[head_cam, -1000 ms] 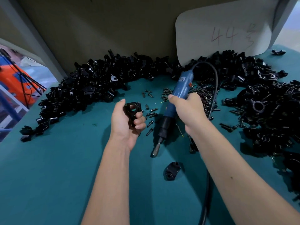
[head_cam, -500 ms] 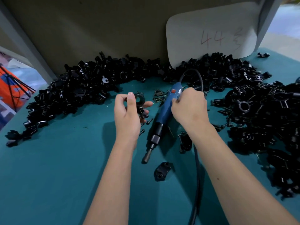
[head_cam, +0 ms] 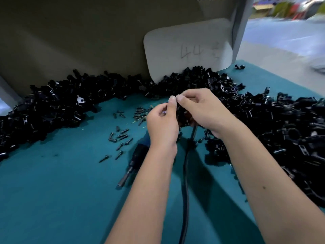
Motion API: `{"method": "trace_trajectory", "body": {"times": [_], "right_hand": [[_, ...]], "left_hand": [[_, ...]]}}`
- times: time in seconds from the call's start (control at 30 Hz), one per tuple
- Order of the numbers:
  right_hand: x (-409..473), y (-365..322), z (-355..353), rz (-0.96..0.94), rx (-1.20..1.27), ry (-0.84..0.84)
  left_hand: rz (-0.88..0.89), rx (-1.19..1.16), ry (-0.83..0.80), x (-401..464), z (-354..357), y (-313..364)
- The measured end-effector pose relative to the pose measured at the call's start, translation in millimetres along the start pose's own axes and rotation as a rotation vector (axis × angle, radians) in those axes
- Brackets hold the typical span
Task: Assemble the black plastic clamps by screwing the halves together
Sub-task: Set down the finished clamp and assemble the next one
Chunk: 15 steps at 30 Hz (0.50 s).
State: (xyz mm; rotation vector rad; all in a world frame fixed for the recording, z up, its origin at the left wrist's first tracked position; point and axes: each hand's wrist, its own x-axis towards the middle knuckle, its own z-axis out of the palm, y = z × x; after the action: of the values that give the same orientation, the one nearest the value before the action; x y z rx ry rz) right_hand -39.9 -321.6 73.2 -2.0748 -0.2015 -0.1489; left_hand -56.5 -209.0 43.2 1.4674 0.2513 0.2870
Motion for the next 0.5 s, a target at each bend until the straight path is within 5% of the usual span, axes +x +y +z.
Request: {"method": "trace_trajectory", "body": {"times": [0.1,0.27,0.37,0.5], "right_hand": [[1.7,14.6,-32.7,0.063,-0.213,0.132],[11.1,27.9,-81.3,0.268,-0.605,0.135],[19.6,31.8,-93.7,0.333,-0.742,0.286],[45.6,26.1,-78.8,0.291,-0.727,0.482]], "left_hand": [[-0.111,-0.019,-0.11,-4.2,35.2,-4.5],[-0.002,0.379,-0.351,-17.3,79.6,-1.2],[0.217,0.553,-0.297,-15.3,88.6,8.6],[0.244,0.541,-0.252,5.8,82.5,19.0]]}}
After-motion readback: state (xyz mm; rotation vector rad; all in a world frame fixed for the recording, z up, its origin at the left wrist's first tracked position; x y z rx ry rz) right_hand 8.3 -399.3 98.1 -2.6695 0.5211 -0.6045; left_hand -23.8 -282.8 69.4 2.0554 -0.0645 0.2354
